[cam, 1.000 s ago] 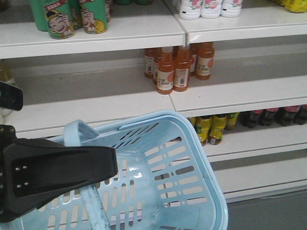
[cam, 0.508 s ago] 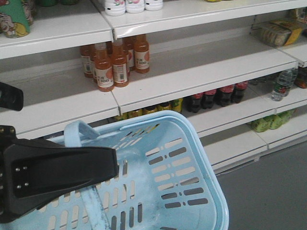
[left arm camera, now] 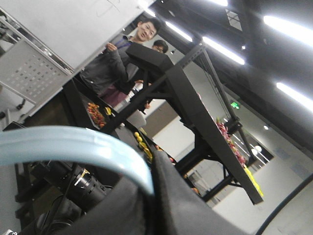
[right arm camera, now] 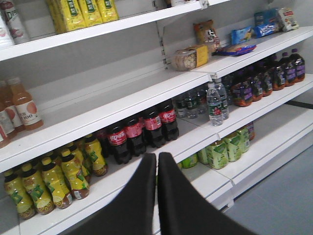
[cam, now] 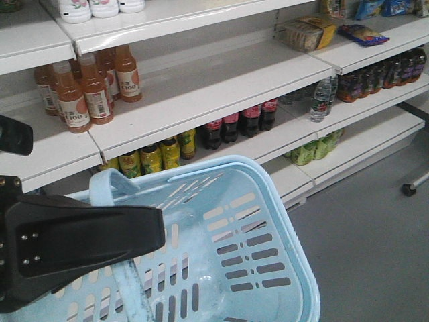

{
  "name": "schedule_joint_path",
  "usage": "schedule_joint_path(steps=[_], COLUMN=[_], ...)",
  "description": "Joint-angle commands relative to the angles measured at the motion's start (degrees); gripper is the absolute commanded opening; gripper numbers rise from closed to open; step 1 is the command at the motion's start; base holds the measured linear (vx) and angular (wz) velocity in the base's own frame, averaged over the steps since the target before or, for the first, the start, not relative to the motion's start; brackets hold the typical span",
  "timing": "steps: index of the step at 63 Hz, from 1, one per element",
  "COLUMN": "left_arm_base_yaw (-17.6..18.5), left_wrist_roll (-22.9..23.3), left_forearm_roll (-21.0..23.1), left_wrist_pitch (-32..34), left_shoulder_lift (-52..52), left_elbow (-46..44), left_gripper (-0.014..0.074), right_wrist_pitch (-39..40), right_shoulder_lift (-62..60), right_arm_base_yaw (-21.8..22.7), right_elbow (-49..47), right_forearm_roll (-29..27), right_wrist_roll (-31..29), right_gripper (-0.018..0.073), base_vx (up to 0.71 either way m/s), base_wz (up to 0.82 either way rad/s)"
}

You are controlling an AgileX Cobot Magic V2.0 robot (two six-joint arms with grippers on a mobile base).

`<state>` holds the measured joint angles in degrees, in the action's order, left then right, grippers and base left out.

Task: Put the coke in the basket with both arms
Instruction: 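Turn the base away from the shelf while holding the basket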

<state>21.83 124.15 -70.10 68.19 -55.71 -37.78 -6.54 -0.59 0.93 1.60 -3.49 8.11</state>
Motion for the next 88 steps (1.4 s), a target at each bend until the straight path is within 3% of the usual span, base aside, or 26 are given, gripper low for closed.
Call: schedule_joint_path(steps=[1, 88], left_arm_base_yaw=[0.45, 0.45], left_wrist_roll=[-0.24, -0.24], left_forearm_roll=[5.29, 5.29], left_wrist_pitch=[2.81, 2.86], left_shoulder_lift=[0.70, 0.70], left_elbow=[-1.65, -1.65], left_gripper=[-0.0006, -0.0006], right_wrist_pitch=[4.02, 4.02], right_shoulder_lift=[-0.74, -0.74], right_arm_base_yaw=[0.28, 0.28], right_elbow=[0.44, 0.44], right_forearm_roll=[0.46, 0.46], right_wrist_roll=[-0.40, -0.40], right_gripper=[-0.0005, -0.0005], base_vx=[-0.05, -0.05], base_wz=[-0.33, -0.37])
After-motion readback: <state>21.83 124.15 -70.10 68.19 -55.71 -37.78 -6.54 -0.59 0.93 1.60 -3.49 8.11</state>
